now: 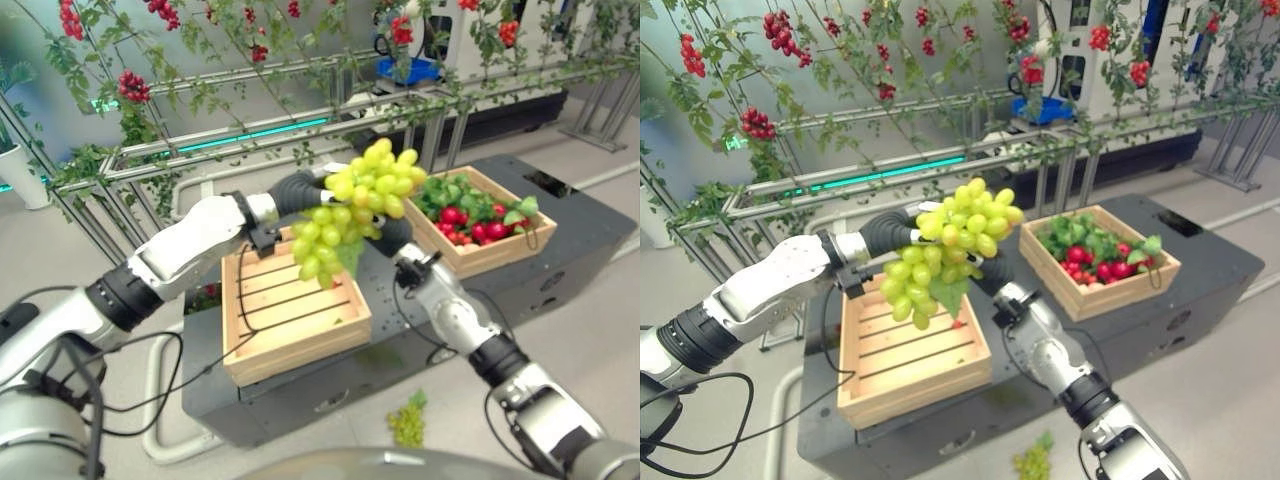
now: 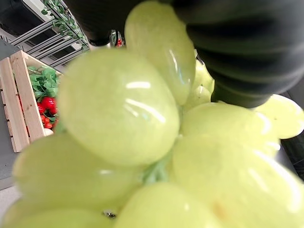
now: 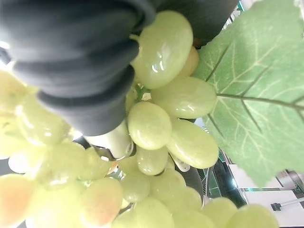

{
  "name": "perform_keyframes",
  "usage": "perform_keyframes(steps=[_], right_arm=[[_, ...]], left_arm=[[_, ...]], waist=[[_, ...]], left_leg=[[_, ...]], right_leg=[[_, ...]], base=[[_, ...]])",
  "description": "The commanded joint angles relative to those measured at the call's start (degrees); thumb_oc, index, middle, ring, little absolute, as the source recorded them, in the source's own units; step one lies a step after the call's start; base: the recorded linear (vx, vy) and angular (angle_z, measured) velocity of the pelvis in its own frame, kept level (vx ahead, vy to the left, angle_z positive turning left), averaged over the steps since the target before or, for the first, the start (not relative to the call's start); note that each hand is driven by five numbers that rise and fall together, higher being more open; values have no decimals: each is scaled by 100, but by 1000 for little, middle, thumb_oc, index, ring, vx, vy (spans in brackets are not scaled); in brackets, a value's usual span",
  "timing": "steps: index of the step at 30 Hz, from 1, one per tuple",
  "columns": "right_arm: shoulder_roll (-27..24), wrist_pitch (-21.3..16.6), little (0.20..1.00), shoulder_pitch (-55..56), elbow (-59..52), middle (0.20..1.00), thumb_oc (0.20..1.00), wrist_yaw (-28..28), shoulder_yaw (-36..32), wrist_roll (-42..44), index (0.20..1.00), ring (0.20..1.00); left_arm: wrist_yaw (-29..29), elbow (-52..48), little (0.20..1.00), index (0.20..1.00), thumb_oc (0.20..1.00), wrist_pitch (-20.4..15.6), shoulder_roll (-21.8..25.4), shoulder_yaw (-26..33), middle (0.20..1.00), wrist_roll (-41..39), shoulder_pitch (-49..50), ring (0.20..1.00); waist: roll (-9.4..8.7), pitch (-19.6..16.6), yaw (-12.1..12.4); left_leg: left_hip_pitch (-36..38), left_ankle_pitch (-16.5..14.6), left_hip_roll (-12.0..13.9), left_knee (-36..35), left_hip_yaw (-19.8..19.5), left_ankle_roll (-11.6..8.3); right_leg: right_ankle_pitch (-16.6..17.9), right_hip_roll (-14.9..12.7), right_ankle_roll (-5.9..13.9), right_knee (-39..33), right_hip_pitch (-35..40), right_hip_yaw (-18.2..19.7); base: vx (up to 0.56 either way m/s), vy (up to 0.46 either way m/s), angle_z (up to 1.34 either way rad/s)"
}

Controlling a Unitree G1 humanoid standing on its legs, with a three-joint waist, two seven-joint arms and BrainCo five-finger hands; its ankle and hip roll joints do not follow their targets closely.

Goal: Pick up the fruits from the basket on one side to the basket on the other side

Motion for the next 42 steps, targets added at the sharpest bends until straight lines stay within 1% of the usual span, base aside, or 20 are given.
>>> perform_keyframes(steps=[1,15,16,17,24,26,27,28,30,31,32,33,35,36,37,39,40,42], right_arm=[[423,-330,200,-598,-596,200,200,175,-307,273,200,200],[358,-255,200,-513,-492,200,200,208,-283,289,200,200],[358,-255,200,-513,-492,200,200,208,-283,289,200,200],[351,-243,200,-500,-487,200,200,214,-279,290,200,200],[66,-164,200,-351,-447,200,200,279,-373,159,200,200],[-124,-152,200,-264,-469,200,200,277,-523,85,200,200],[-125,-151,200,-263,-470,200,200,277,-522,85,200,200],[-272,-177,200,-165,-511,200,200,277,-706,66,200,200],[-333,-191,200,-123,-527,200,200,276,-772,58,200,200],[-535,-194,200,21,-563,200,200,287,-1000,12,200,200],[-537,-193,200,23,-565,200,200,288,-999,13,200,200],[-697,-208,200,192,-616,200,200,319,-1219,-6,200,200],[-784,-218,200,281,-640,200,200,328,-1334,-7,200,200],[-934,-257,200,482,-689,200,200,342,-1620,18,200,200],[-938,-256,200,486,-693,200,200,342,-1615,18,200,200],[-1087,-308,200,747,-741,200,200,317,-2022,5,200,200],[-1089,-306,200,751,-744,200,200,317,-2020,5,200,200],[-1203,-383,200,927,-777,200,200,285,-2363,-16,200,200]], left_arm=[[-132,-69,200,200,200,-259,-5,244,200,39,53,200],[-191,-151,200,200,200,-275,47,343,200,38,149,200],[-191,-151,548,548,548,-275,47,344,548,37,149,548],[-206,-168,1000,1000,1000,-276,52,360,1000,34,159,1000],[-328,-288,1000,1000,1000,-318,247,560,1000,-106,349,1000],[-327,-333,1000,1000,1000,-339,355,666,1000,-125,450,1000],[-327,-334,1000,1000,1000,-339,355,668,1000,-125,452,1000],[-343,-363,1000,1000,1000,-347,455,806,1000,-105,584,1000],[-356,-380,1000,1000,1000,-342,505,829,1000,-93,615,1000],[-392,-418,1000,1000,1000,-342,637,970,1000,-85,749,1000],[-392,-422,1000,1000,1000,-341,637,976,1000,-84,756,1000],[-436,-477,1000,1000,1000,-334,760,1109,1000,-91,889,1000],[-445,-513,1000,1000,1000,-342,799,1201,1000,-103,967,1000],[-436,-527,1000,1000,1000,-388,880,1394,1000,-143,1139,1000],[-436,-535,1000,1000,1000,-386,879,1410,1000,-141,1158,1000],[-429,-529,1000,1000,1000,-384,1008,1652,1000,-126,1388,1000],[-429,-537,1000,1000,1000,-382,1009,1663,1000,-125,1402,1000],[-401,-502,1000,1000,1000,-400,1059,1912,1000,-126,1623,1000]], waist=[[-395,-88,-44],[-405,-95,-54],[-404,-95,-54],[-406,-96,-55],[-429,-93,-68],[-441,-96,-73],[-440,-97,-73],[-456,-101,-78],[-460,-98,-82],[-469,-92,-99],[-467,-93,-100],[-475,-93,-114],[-477,-94,-125],[-489,-88,-146],[-483,-92,-150],[-491,-81,-176],[-488,-83,-178],[-492,-75,-196]], left_leg=[[40,-270,-313,185,36,191],[50,-259,-308,156,36,181],[50,-259,-308,156,36,181],[50,-257,-307,153,36,179],[61,-254,-302,140,33,179],[71,-255,-299,135,41,178],[71,-255,-299,135,41,178],[78,-257,-296,124,47,177],[76,-259,-295,127,47,178],[83,-260,-295,121,44,174],[84,-261,-295,120,44,174],[91,-261,-295,113,47,170],[93,-262,-295,112,43,169],[94,-262,-290,100,44,168],[95,-262,-290,99,44,167],[103,-266,-283,85,49,168],[104,-266,-283,85,49,168],[111,-272,-280,73,44,170]], right_leg=[[-118,8,338,308,-35,164],[-118,10,332,297,-36,175],[-118,10,332,297,-36,175],[-116,10,334,297,-38,172],[-107,15,348,302,-39,181],[-107,19,353,303,-41,178],[-108,19,353,303,-41,178],[-110,21,355,301,-37,175],[-111,24,356,306,-38,180],[-116,30,359,308,-37,178],[-116,30,359,308,-36,177],[-117,31,369,305,-35,174],[-119,30,371,308,-35,172],[-126,33,376,316,-47,172],[-127,34,376,317,-48,172],[-133,35,386,321,-48,170],[-134,35,386,321,-47,170],[-142,38,391,326,-58,178]], base=[[0,0,0],[0,0,0],[0,0,0],[0,0,0],[0,0,0],[0,0,0],[0,0,0],[0,0,0],[0,0,0],[0,0,0],[0,0,0],[0,0,0],[0,0,0],[0,0,0],[0,0,0],[0,0,0],[0,0,0],[0,0,0]])
